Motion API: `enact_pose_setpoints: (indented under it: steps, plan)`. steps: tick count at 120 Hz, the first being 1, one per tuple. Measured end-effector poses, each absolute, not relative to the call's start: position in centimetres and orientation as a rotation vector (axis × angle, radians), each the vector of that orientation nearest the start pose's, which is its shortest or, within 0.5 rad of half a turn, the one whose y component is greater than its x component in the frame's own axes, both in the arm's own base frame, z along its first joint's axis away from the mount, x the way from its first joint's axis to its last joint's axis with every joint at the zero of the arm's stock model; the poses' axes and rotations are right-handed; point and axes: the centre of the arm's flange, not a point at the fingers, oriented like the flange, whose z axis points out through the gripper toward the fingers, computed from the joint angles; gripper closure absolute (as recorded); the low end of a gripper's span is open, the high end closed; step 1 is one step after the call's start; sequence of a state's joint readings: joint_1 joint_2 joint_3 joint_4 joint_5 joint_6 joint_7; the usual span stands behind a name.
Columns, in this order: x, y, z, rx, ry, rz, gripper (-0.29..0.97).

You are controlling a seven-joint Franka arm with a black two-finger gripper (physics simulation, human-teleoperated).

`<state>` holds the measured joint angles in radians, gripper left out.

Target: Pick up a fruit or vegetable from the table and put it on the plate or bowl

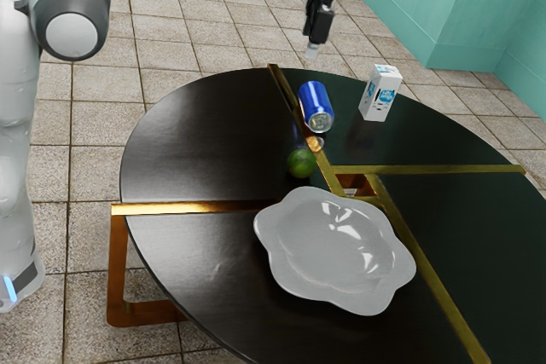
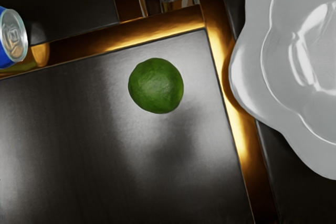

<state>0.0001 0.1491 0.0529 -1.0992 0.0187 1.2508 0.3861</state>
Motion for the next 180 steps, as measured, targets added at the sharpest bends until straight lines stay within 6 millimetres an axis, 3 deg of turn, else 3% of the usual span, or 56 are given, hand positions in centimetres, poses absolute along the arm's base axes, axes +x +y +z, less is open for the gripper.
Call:
enact_pose_setpoints:
  steps: [16, 40, 62, 85, 93, 103, 125, 153, 180]
  plan:
    - [55.7, 2.3, 72.2, -3.024, 0.739, 0.021, 0.0]
    - [57.7, 0.7, 65.5, -3.02, 1.056, 0.116, 0.0]
    - [58.5, 0.4, 63.0, -2.995, 1.234, 0.087, 0.0]
    - [58.0, 2.6, 64.2, -2.933, 1.324, -0.009, 0.0]
    - [56.8, 2.6, 63.8, -2.899, 1.375, -0.022, 0.0]
    - [55.9, 2.7, 62.3, -2.85, 1.435, -0.025, 0.0]
    - [56.4, 2.9, 58.9, -2.75, 1.535, -0.034, 0.0]
    - [56.0, 3.4, 57.2, -2.665, 1.614, -0.08, 0.0]
    - [57.6, 5.2, 54.2, -2.642, 1.64, -0.066, 0.0]
